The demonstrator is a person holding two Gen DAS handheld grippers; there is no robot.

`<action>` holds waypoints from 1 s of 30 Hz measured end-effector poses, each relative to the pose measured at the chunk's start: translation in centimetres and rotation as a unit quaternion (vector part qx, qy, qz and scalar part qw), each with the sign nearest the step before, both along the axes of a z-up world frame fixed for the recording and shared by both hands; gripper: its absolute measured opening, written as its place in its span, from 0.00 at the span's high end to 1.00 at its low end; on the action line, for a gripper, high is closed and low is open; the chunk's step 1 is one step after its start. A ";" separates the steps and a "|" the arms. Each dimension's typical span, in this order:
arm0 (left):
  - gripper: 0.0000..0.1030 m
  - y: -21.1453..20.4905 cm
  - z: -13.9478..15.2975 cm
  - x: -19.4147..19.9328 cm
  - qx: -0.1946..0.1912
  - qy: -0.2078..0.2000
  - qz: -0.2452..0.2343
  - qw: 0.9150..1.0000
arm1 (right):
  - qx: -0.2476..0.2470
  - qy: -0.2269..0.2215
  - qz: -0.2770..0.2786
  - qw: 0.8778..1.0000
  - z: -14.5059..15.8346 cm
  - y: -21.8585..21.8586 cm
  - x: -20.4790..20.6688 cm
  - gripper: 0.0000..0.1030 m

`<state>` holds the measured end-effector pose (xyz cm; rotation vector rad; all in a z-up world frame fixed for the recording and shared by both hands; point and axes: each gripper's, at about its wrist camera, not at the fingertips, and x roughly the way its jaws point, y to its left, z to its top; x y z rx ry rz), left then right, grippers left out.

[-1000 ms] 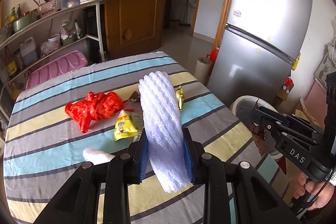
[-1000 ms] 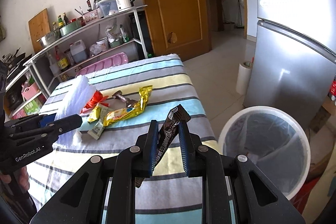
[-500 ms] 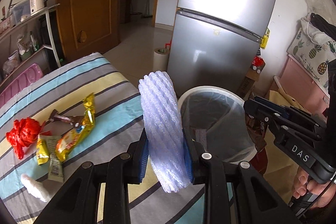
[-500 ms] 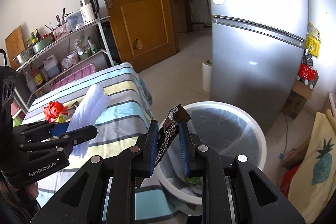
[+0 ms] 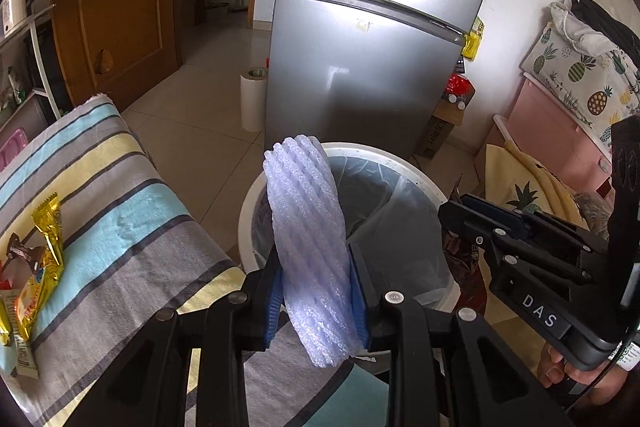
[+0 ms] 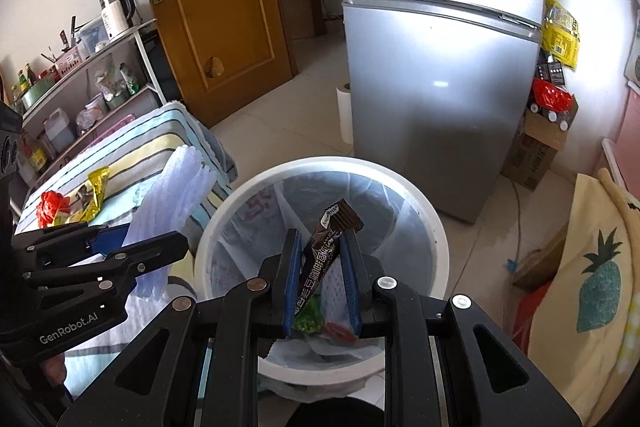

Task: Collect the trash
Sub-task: 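Carry the foam net and brown wrapper toward the bin and release the wrapper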

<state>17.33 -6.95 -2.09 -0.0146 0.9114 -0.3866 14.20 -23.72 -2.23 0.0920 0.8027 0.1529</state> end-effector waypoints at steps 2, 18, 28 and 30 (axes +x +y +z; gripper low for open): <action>0.71 -0.4 -0.5 0.2 0.007 0.002 -0.002 1.000 | -0.002 0.009 -0.003 1.000 -0.7 -0.3 0.4 0.80; 0.53 0.0 -0.7 -0.1 0.030 -0.002 0.016 0.999 | -0.006 0.017 -0.016 1.000 -1.6 -0.6 0.4 0.55; 0.53 3.7 1.5 -2.3 0.026 -0.028 0.056 0.998 | 0.003 -0.009 -0.007 1.000 0.3 0.9 -1.0 0.55; 0.53 4.6 1.9 -2.9 0.029 -0.034 0.066 0.997 | 0.003 -0.014 -0.001 1.000 0.7 1.5 -1.3 0.55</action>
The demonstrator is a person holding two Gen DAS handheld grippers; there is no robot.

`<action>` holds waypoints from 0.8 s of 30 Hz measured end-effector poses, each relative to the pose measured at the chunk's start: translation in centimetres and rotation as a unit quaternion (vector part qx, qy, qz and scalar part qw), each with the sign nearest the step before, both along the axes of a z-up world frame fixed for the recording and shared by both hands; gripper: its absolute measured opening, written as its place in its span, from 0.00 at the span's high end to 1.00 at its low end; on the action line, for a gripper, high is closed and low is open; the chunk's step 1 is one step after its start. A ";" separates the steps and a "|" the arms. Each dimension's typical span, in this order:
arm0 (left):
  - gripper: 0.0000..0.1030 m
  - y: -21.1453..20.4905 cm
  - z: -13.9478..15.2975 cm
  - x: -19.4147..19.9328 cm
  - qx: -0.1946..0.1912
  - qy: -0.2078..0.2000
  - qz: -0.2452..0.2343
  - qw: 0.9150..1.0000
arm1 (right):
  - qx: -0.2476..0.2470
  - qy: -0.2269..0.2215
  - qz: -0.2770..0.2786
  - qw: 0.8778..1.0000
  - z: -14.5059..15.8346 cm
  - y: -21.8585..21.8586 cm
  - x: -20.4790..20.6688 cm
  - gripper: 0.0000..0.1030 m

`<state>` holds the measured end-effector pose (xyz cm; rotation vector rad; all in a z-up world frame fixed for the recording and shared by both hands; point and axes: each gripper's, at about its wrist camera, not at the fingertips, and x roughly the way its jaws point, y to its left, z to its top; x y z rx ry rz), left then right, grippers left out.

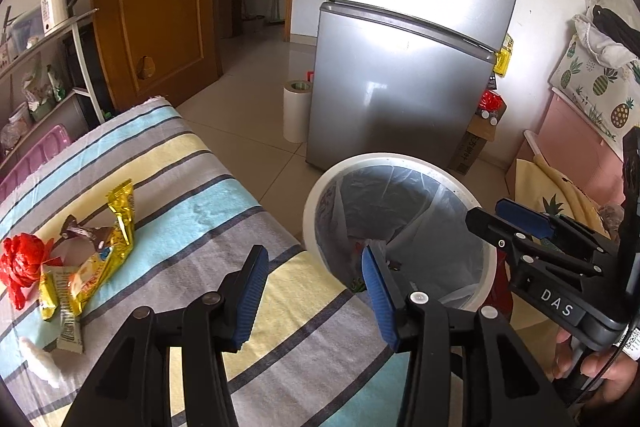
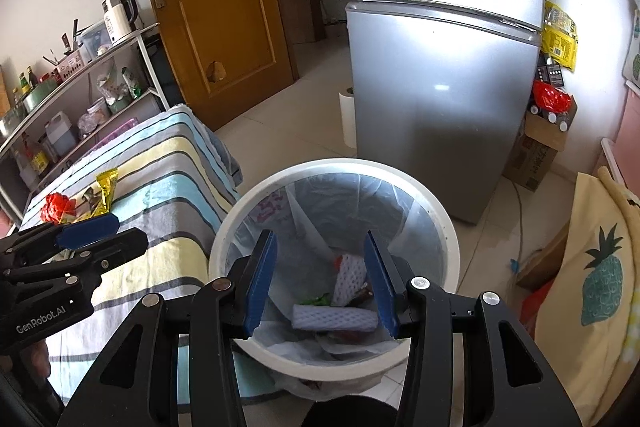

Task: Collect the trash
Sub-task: 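Carry the foam net and brown wrapper toward the bin and release the wrapper, then move both open grippers back over the table toward the remaining trash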

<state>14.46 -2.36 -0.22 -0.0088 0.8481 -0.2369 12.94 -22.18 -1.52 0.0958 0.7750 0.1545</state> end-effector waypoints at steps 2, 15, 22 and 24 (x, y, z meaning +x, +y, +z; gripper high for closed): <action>0.53 1.0 0.3 -0.5 -0.005 -0.002 0.010 1.000 | 0.000 -0.005 0.007 1.000 0.3 0.7 -0.3 0.55; 0.53 9.5 1.3 -4.6 -0.006 -0.021 0.098 0.995 | 0.005 -0.022 0.068 0.997 1.6 7.1 -1.4 0.48; 0.53 15.0 1.2 -7.1 0.000 -0.029 0.161 0.987 | 0.006 -0.019 0.112 0.993 1.4 11.4 -1.5 0.46; 0.53 16.8 1.1 -7.9 -0.003 -0.034 0.178 0.984 | 0.005 -0.018 0.125 0.992 1.3 12.7 -1.5 0.46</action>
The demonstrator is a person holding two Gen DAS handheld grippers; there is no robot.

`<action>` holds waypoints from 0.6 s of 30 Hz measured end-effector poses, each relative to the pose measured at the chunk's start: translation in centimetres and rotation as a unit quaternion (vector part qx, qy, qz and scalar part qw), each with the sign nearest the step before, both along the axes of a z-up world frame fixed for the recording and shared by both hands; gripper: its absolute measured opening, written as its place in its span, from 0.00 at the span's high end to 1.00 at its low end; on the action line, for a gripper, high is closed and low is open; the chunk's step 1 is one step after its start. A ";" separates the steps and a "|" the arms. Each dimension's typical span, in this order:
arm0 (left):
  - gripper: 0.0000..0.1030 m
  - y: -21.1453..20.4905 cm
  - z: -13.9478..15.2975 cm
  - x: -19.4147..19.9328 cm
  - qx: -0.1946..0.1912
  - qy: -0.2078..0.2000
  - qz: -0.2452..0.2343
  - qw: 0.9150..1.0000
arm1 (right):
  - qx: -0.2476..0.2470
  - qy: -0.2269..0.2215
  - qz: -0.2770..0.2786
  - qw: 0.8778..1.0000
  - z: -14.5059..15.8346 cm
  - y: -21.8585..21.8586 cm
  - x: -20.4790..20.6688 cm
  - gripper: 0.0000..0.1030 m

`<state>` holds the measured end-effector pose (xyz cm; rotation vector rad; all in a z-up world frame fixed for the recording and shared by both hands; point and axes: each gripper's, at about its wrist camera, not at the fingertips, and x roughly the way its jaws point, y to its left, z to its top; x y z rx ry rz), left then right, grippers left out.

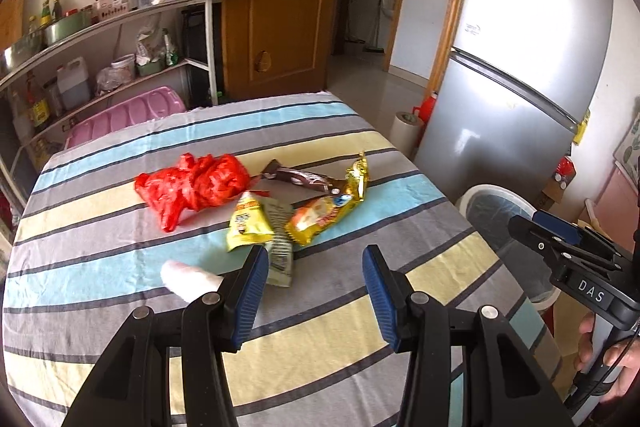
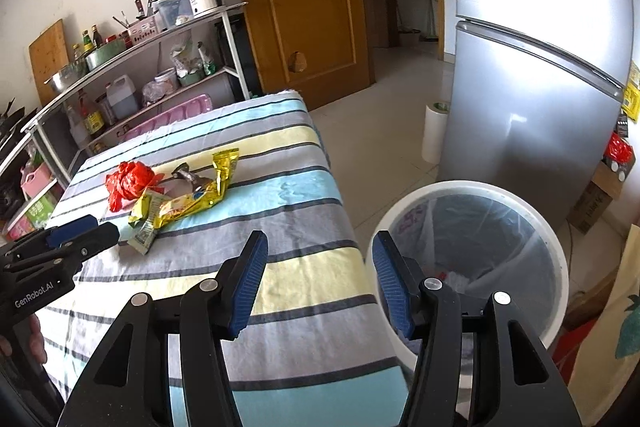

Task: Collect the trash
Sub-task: 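Move both open grippers back over the table toward the remaining trash, then grasp the clear plastic wrap with the left gripper while the right gripper grasps the long gold wrapper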

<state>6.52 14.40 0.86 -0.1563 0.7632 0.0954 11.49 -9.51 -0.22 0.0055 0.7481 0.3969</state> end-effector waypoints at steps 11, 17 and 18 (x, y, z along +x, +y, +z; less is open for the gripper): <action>0.43 7.3 -1.7 -2.9 -0.016 0.023 0.063 0.998 | -0.007 0.018 0.061 0.998 -1.1 6.3 1.0 0.46; 0.37 9.0 -3.0 -3.0 -0.043 0.039 0.064 0.996 | -0.002 0.044 0.092 0.995 -2.3 9.5 1.7 0.46; 0.36 9.0 -3.2 -2.8 -0.049 0.044 0.062 0.996 | -0.001 0.048 0.099 0.994 -2.5 10.1 1.8 0.46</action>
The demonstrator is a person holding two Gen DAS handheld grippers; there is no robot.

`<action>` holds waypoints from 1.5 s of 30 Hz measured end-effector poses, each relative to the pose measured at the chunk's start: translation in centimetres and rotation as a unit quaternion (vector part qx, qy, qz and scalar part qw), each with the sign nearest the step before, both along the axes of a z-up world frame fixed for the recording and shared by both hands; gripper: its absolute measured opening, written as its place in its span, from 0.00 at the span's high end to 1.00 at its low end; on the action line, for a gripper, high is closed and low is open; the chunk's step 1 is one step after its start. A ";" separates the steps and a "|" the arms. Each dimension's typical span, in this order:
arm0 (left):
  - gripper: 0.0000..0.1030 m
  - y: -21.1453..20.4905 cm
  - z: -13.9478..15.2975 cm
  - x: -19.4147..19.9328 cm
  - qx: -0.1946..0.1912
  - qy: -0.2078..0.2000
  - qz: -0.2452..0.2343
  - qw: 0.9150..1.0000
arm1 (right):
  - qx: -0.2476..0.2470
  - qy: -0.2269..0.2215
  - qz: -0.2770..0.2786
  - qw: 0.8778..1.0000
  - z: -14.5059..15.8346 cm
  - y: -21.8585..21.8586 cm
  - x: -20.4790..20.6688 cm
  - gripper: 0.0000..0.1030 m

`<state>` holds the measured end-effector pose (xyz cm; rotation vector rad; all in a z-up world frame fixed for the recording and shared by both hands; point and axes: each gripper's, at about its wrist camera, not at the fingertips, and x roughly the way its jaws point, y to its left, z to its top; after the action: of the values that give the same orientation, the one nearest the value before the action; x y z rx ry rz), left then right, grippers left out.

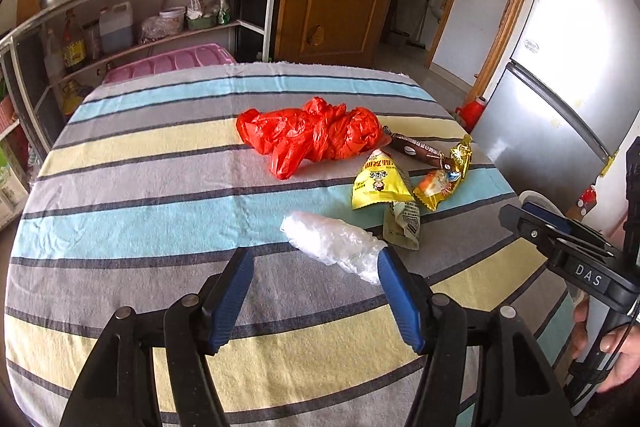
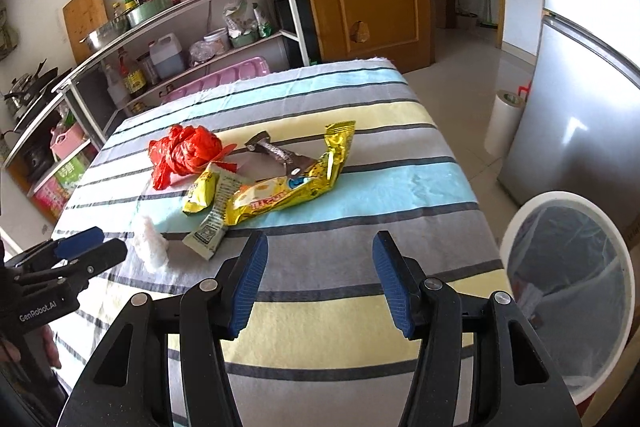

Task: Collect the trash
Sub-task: 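Grasp the clear plastic wrap with the left gripper while the right gripper grasps the long gold wrapper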

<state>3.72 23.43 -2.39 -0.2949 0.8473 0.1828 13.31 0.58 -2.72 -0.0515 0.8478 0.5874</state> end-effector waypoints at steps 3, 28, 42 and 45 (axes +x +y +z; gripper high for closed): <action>0.36 0.3 -0.5 0.6 -0.012 0.003 0.002 1.000 | -0.007 0.004 0.010 1.000 -0.5 1.3 0.1 0.46; 0.35 1.2 -2.1 3.5 -0.038 0.021 0.012 0.999 | -0.021 0.050 -0.036 0.998 -2.3 6.1 5.5 0.46; 0.47 2.2 -2.2 2.6 -0.049 0.020 0.032 0.998 | -0.058 0.027 -0.027 0.998 -2.4 5.3 4.2 0.66; 0.56 2.5 -2.1 2.3 -0.052 0.021 0.035 0.998 | -0.057 0.028 -0.031 0.997 -2.4 4.9 4.3 0.75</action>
<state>6.01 25.91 -4.48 -0.4199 0.8903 0.2100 17.59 5.51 -5.12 -0.1134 0.9343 0.4841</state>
